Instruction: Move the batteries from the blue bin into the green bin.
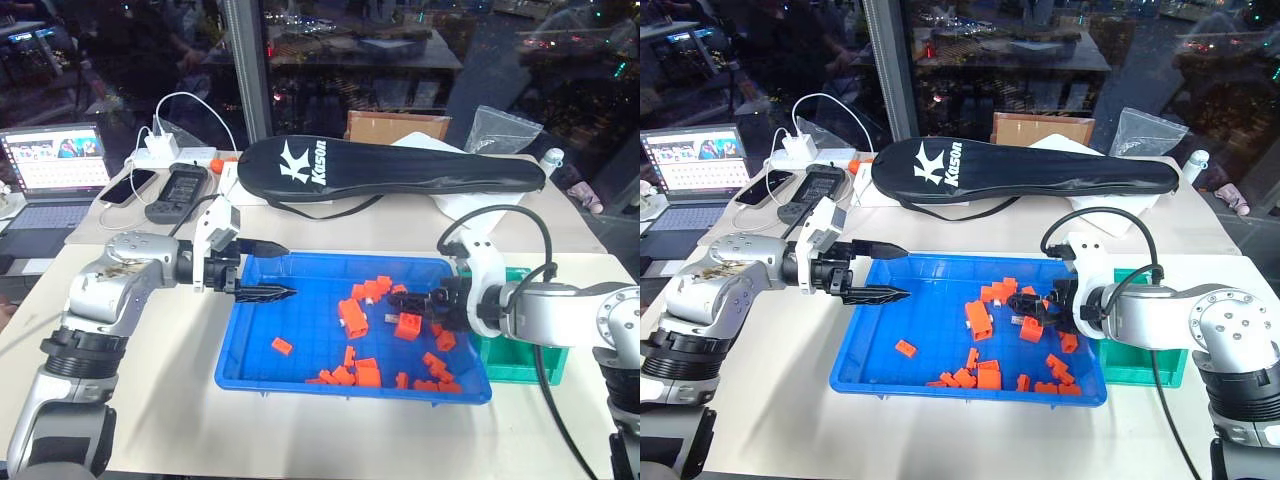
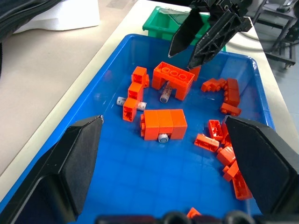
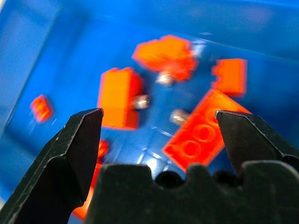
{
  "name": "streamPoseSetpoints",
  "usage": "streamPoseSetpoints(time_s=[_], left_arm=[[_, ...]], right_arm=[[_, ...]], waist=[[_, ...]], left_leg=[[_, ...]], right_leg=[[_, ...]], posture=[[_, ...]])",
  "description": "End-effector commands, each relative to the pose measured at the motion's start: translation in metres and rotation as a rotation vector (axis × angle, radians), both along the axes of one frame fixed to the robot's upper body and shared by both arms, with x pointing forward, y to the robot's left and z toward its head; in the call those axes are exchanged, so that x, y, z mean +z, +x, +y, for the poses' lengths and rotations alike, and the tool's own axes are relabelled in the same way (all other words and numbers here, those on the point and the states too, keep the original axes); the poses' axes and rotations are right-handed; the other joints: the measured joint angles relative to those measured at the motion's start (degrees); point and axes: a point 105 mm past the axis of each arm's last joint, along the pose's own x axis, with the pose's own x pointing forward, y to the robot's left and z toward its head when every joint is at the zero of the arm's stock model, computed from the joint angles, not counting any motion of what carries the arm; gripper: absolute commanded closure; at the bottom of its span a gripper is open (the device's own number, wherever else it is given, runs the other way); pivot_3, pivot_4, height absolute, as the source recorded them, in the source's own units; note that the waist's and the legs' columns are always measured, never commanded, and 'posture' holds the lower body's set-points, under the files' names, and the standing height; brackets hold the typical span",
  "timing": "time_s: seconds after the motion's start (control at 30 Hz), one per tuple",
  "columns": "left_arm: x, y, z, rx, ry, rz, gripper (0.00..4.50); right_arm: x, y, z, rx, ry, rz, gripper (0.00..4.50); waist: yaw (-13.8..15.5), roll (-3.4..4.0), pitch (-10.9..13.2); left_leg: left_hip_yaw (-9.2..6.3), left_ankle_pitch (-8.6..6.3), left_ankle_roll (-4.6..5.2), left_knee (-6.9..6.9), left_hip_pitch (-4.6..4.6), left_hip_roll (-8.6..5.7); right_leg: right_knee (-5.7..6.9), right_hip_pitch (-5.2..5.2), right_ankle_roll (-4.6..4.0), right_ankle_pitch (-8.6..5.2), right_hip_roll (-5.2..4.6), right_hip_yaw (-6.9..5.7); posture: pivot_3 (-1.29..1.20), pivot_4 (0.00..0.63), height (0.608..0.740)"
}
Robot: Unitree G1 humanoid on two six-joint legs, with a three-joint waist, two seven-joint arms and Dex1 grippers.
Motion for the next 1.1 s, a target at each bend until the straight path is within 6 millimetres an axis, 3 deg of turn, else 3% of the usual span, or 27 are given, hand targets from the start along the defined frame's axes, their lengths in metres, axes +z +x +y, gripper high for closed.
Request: streamPoseSetpoints(time_s=[0.03,0.2,0.7,0.73,0.93,0.97,1.0,1.1], left_arm=[[0.016,0.001,0.0,-0.003,-0.022,-0.062,0.0],[0.016,0.0,0.0,-0.002,-0.019,-0.067,0.0],[0.018,-0.002,0.001,0.018,-0.001,-0.082,0.0],[0.018,-0.002,0.001,0.019,-0.001,-0.083,0.0],[0.021,0.0,0.001,0.033,-0.006,-0.098,0.0],[0.021,0.001,0.001,0.033,-0.005,-0.099,0.0],[0.02,0.001,0.001,0.034,-0.003,-0.1,0.0],[0.017,0.003,0.001,0.039,0.006,-0.101,0.0]], right_arm=[[0.013,0.004,0.002,-0.069,0.003,-0.06,0.06],[0.009,0.005,0.002,-0.099,-0.049,-0.053,0.06],[-0.03,0.001,0.012,-0.076,-0.175,0.088,0.06],[-0.032,0.001,0.011,-0.078,-0.183,0.094,0.56],[-0.038,0.003,0.006,-0.085,-0.238,0.107,2.29],[-0.036,0.005,0.004,-0.081,-0.257,0.09,2.78],[-0.035,0.007,0.003,-0.078,-0.271,0.077,3.02],[-0.026,0.009,0.0,-0.051,-0.302,0.047,3.03]], waist=[[-0.18,0.0,0.0],[-0.01,0.0,0.0],[0.14,0.0,0.0],[0.14,0.0,0.0],[0.1,0.0,0.0],[0.11,0.0,0.0],[0.11,0.0,0.0],[0.19,0.01,0.0]], left_leg=[[0.0,0.01,0.03,0.0,0.02,0.0],[-0.01,0.03,0.06,0.0,0.01,0.0],[-0.01,0.03,0.07,-0.01,-0.04,0.01],[-0.01,0.03,0.07,-0.01,-0.04,0.01],[-0.01,0.03,0.07,-0.01,-0.04,0.01],[-0.01,0.03,0.07,-0.01,-0.04,0.01],[-0.01,0.03,0.07,-0.01,-0.04,0.01],[-0.01,0.03,0.07,0.0,-0.05,0.01]], right_leg=[[0.02,0.0,0.0,0.0,0.01,0.0],[0.03,-0.02,-0.03,0.02,0.0,0.0],[0.02,-0.06,-0.06,0.02,0.0,0.0],[0.02,-0.06,-0.06,0.02,0.0,0.0],[0.02,-0.07,-0.06,0.03,0.0,0.0],[0.02,-0.07,-0.06,0.03,0.0,0.0],[0.02,-0.07,-0.06,0.03,0.0,0.0],[0.02,-0.08,-0.06,0.03,0.0,-0.01]], posture=[[0.0,0.15,0.74],[0.0,0.15,0.74],[0.0,0.15,0.74],[0.0,0.15,0.74],[0.0,0.15,0.74],[0.0,0.15,0.74],[0.0,0.15,0.74],[0.0,0.15,0.74]])
